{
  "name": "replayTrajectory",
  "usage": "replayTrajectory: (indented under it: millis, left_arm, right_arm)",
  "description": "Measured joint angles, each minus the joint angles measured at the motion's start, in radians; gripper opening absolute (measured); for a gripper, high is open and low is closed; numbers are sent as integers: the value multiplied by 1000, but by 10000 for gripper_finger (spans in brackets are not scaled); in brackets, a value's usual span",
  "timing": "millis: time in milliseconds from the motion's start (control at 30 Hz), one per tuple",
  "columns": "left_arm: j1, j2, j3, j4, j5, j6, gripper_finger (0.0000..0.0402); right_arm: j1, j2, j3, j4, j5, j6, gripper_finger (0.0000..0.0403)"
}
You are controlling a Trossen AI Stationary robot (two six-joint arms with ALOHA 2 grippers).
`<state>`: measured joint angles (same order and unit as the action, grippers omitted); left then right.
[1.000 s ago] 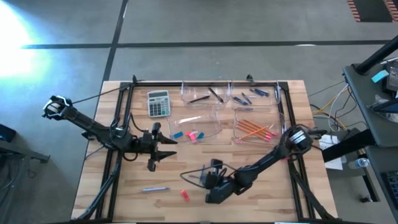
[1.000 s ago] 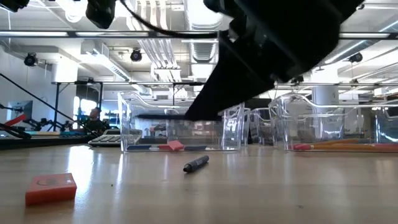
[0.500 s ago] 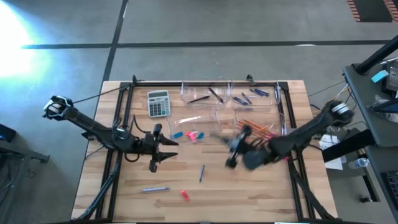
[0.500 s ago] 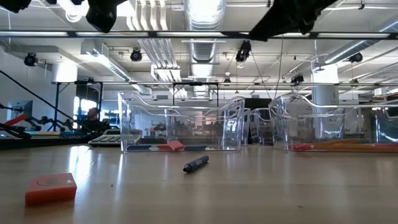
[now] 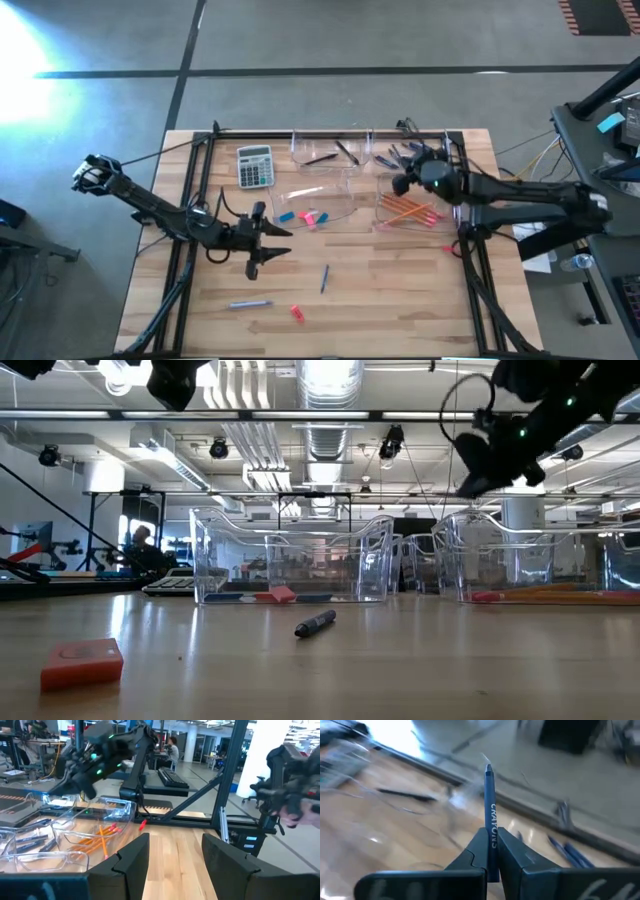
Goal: Sort crayons/erasers/pens/pencils in bins
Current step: Put the blue crayon into the top right transparent bin
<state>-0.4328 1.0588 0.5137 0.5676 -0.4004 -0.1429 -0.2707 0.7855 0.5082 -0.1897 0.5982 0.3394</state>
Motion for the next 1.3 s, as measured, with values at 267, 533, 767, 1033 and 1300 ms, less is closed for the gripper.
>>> replayTrajectory:
  millis: [267,533,767,1033,1300]
  left_arm:
    - [1,-4,0,1,0,0,169]
    - [1,-3,-2,0,0,0,169]
    - [1,-3,-2,0,0,-1,169]
    - [1,-3,-2,0,0,0,169]
    - [1,-4,-2,0,0,-1,169]
  right_arm:
    - [-240,66,-50,0,-154,6,20]
    - [-267,128,-36,2,-151,3,91]
    - [-257,121,7,-12,-199,-16,145]
    - [-59,88,145,-6,-394,-78,146]
    - [301,191,267,-7,-399,-185,141]
